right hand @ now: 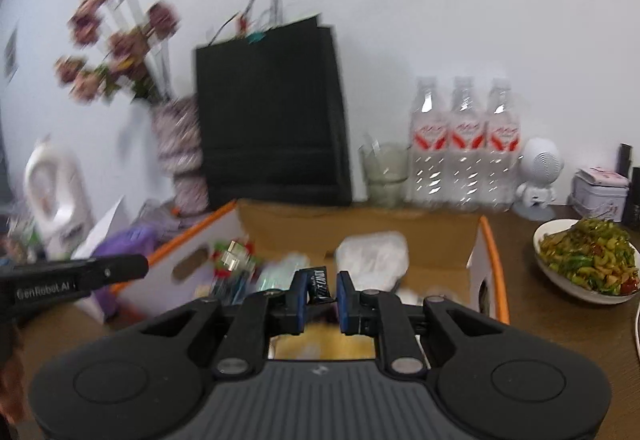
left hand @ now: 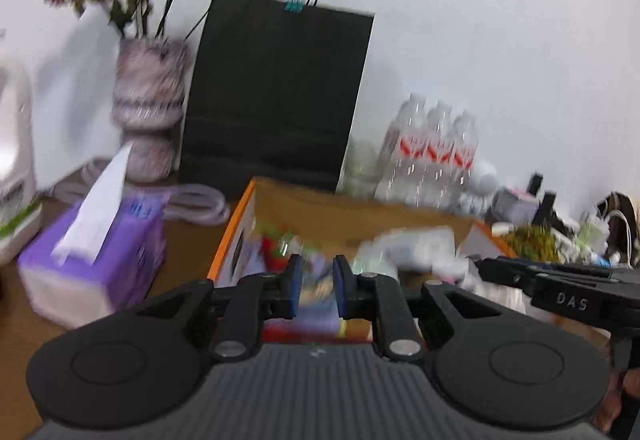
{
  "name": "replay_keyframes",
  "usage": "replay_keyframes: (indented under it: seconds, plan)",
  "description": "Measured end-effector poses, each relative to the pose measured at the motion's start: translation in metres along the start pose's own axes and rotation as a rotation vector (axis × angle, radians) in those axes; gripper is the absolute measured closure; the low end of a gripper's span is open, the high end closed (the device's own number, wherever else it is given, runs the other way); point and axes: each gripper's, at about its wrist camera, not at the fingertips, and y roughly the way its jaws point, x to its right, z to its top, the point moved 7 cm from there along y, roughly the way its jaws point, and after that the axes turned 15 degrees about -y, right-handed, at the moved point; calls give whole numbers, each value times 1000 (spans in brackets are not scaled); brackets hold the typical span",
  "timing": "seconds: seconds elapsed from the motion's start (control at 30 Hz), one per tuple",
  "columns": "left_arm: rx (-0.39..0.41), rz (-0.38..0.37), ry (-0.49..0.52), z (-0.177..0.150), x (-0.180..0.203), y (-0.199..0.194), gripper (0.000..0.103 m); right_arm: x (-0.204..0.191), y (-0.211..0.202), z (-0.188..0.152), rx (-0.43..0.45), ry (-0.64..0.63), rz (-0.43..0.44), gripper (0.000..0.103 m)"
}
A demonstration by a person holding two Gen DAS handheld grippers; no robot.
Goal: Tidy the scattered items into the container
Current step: 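Carry block and dark item over the box and open both tools inside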
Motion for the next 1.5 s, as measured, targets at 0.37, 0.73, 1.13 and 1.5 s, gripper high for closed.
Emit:
replay_keyframes:
  seconds: [0.37,0.73,1.13,1.5]
  plan:
    - [-260,15,88,-83,-7,-9,51,-42,-50,-46,-62,-58,57,89]
    - [-183,60,244,-93,5,-29,82,-48,-67,-51,-60,-46,68,89]
    - [59,-84,183,-8,57,-58,82,-28,-72,-10,44,-29,15,89]
    - [61,-47,81,20,62,35,81,6,4,31,41,11,-27,89]
